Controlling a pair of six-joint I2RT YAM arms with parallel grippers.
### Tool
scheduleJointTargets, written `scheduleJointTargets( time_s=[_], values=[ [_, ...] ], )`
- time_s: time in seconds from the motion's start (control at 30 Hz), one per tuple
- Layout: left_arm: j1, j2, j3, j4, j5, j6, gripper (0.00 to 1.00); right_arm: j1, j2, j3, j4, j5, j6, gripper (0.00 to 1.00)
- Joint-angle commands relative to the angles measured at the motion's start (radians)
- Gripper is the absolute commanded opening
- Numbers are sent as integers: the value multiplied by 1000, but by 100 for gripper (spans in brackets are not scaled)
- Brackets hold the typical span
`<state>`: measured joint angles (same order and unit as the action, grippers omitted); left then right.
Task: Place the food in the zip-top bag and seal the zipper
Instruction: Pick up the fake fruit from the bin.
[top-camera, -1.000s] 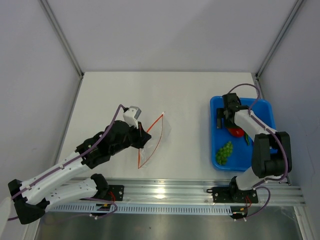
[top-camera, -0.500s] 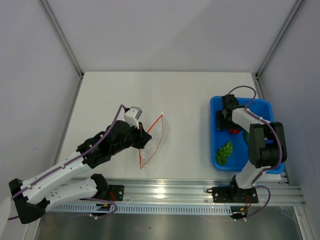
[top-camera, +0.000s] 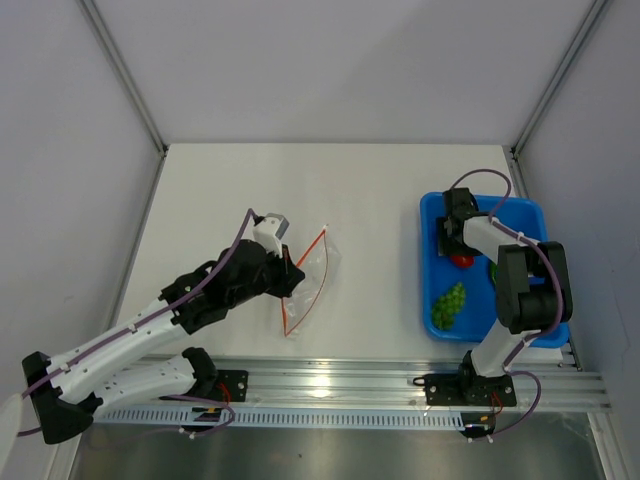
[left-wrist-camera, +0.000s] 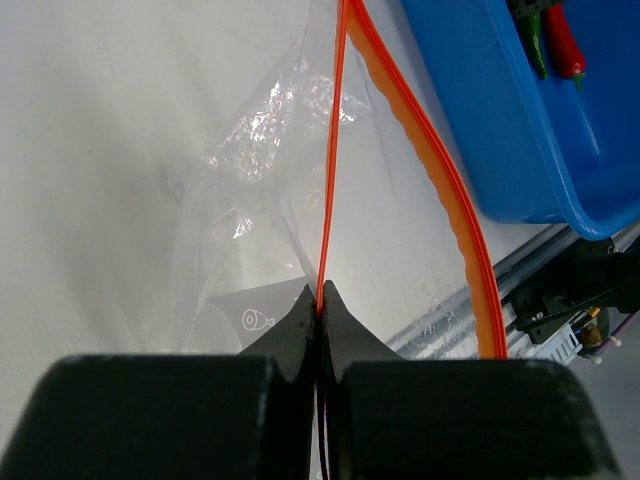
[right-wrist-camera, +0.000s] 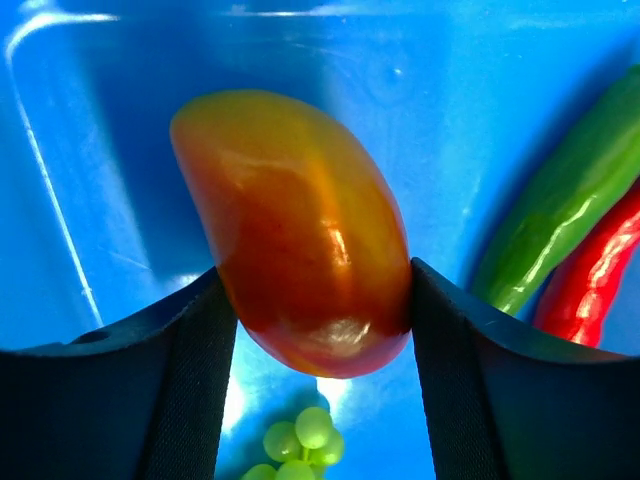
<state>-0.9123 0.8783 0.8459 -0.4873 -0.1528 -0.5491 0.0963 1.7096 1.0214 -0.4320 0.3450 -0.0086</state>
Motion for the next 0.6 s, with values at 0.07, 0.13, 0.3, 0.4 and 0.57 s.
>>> scheduleJointTargets(
  time_s=[0.07,0.13,0.3,0.4,0.57],
  values=[
    [4,2,30,10,-1,3,1,-4,-40,-40,29,-77,10,37],
    [4,4,31,6,-1,0,1,-3,-68,-49,21,-77,51,31],
    [4,14,41,-2,1,-3,0,19,-197,-66,-36,-28,120,18],
    [4,21,48,-13,1,0,1,52,-284,-72,-79,20,153,17],
    [4,21,53,-22,-11,-2,1,91,-444,-46,-212,61,255,12]
  ],
)
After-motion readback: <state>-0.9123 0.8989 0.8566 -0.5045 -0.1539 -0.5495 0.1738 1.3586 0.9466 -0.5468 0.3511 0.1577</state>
